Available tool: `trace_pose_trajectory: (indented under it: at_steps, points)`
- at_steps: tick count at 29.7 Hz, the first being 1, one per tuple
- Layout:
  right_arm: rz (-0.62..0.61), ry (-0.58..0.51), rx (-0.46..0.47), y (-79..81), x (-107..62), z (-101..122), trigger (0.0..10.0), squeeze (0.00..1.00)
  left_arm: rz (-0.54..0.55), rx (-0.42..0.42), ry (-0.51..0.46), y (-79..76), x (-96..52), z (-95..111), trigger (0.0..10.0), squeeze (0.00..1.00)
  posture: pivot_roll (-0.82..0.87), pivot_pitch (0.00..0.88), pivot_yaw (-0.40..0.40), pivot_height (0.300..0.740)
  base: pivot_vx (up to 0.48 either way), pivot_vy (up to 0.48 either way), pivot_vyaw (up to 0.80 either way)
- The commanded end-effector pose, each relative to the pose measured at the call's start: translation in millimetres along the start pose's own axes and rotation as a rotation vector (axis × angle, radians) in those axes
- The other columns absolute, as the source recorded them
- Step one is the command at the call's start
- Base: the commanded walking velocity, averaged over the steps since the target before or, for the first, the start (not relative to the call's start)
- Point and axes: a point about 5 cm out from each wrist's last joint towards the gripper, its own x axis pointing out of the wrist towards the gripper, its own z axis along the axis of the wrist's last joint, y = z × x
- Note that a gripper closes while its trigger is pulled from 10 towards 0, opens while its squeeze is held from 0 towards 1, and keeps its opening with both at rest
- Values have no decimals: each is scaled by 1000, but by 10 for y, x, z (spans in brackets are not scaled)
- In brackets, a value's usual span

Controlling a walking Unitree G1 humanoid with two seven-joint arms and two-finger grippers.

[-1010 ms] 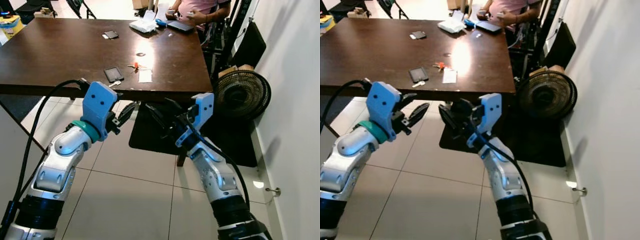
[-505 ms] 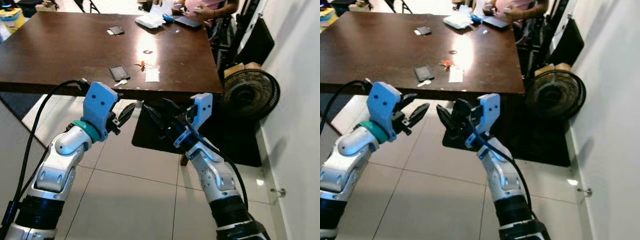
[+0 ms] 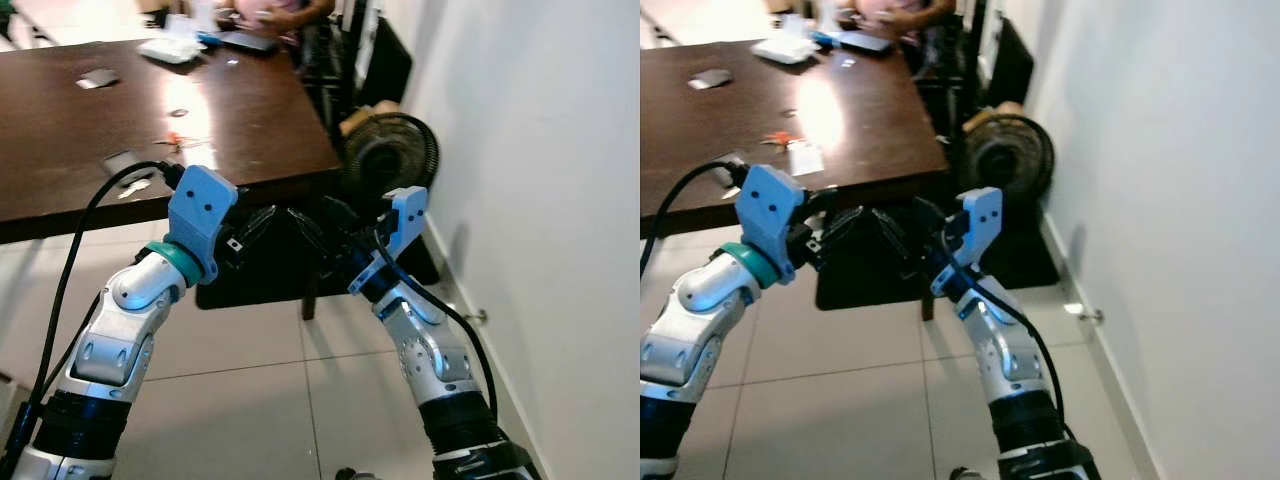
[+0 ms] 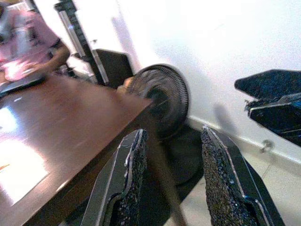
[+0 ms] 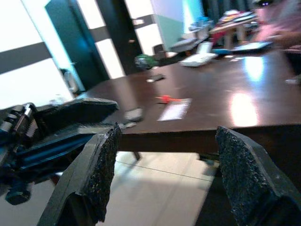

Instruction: Hang keys on a hook

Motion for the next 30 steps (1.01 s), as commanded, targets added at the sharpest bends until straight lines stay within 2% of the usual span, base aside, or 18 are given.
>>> trace_pose_trajectory:
  at_steps: [1, 6, 15, 22, 27, 30]
  points:
    - [-2, 9, 6, -2, -14, -25, 10000, 0, -5, 11, 8, -12, -16, -7, 10000, 0, 88, 0, 55, 740, 0, 0, 0]
    - [0, 12, 5, -4, -14, -28, 10000, 0, 3, 10, -3, -5, -13, 2, 10000, 0, 88, 0, 53, 740, 0, 0, 0]
    - [6, 17, -4, -2, -15, -31, 10000, 0, 14, 13, -16, 7, -12, 10, 10000, 0, 87, 0, 51, 740, 455, 0, 0]
    - [20, 38, -46, 22, -8, -54, 10000, 0, 12, 14, -15, 2, -12, 4, 10000, 0, 88, 0, 51, 740, 469, 0, 753]
    - [14, 40, -44, 11, -11, -55, 10000, 0, 10, 14, -15, -3, -10, 2, 10000, 0, 87, 0, 50, 740, 469, 0, 0]
    - [13, 40, -46, 10, -11, -56, 10000, 0, 10, 14, -15, -4, -10, 1, 10000, 0, 87, 0, 50, 740, 469, 0, 517]
